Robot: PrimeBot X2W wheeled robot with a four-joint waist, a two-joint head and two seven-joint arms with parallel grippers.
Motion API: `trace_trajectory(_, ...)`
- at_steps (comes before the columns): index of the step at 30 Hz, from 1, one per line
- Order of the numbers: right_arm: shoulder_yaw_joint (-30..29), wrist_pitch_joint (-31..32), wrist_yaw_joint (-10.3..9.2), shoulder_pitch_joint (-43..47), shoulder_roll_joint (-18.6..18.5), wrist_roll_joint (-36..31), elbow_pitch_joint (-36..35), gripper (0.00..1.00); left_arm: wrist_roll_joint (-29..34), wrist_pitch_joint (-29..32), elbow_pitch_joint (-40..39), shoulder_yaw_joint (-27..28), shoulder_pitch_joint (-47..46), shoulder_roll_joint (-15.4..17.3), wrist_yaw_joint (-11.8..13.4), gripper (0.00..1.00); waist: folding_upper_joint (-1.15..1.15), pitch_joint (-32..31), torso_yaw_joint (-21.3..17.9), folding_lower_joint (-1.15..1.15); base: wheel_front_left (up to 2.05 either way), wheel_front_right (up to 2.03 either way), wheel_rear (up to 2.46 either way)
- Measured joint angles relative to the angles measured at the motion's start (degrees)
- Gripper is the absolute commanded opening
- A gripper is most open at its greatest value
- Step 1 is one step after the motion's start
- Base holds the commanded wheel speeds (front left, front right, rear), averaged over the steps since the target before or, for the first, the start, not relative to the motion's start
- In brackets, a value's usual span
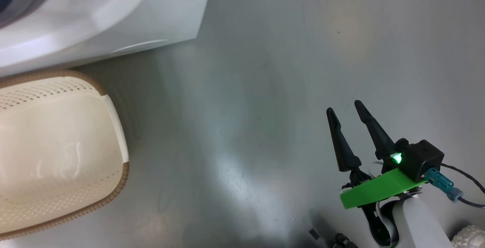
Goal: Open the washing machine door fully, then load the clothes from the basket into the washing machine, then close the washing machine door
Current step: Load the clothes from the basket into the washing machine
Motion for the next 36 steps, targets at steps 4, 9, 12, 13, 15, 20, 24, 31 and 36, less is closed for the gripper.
trace_trajectory(4,0.33,0.01,0.00,-0.06,0.01,0.08,-0.04,1.00,1.80,-0.24,-9.29,-0.10,-0.31,0.08,1.92,0.00,0.00,0.78,-0.25,0.00,0.00,0.00,0.00)
trace_trajectory(9,1.20,0.00,0.00,-0.24,0.01,0.43,0.12,1.00,2.34,-0.29,-13.19,0.00,-0.20,0.24,2.40,0.00,0.00,0.87,-0.74,0.00,0.00,0.00,0.00)
trace_trajectory(12,1.52,0.00,0.00,-0.26,0.02,0.44,0.27,1.00,1.70,-0.29,-9.60,0.35,0.30,-0.09,2.22,0.41,0.00,0.61,-0.88,0.00,0.00,0.00,0.00)
trace_trajectory(13,1.51,0.00,0.00,-0.26,0.02,0.45,0.31,1.00,1.31,-0.29,-8.20,0.48,0.53,-0.30,2.21,0.75,0.00,0.57,-0.86,0.00,0.00,0.00,0.00)
trace_trajectory(15,1.48,0.00,0.00,-0.26,0.02,0.48,0.42,1.00,0.80,-0.27,-5.63,0.62,0.97,-0.59,1.75,1.00,0.00,0.51,-0.79,0.00,0.00,0.00,0.00)
trace_trajectory(20,1.15,-0.15,0.00,-0.25,0.03,0.52,0.62,1.00,0.30,-0.27,-1.01,0.66,0.95,-0.82,1.71,1.00,0.00,0.15,-0.31,0.00,0.00,0.00,0.00)
trace_trajectory(24,0.73,-0.15,0.00,-0.26,0.03,0.52,0.75,1.00,0.00,-0.29,2.21,0.53,0.95,-1.22,1.14,1.00,0.00,-0.89,0.23,0.00,0.00,0.00,0.00)
trace_trajectory(31,0.60,-0.16,0.00,-0.25,0.02,0.52,1.36,1.00,-0.49,-0.29,3.34,0.47,2.16,-2.21,0.64,1.00,0.00,-3.27,0.82,0.00,0.00,0.00,0.00)
trace_trajectory(36,0.41,-0.16,0.00,-0.22,0.02,0.51,1.99,1.00,-1.32,-0.27,4.07,0.36,5.58,-3.32,0.64,1.00,0.00,-5.40,1.26,0.00,0.00,0.00,0.00)
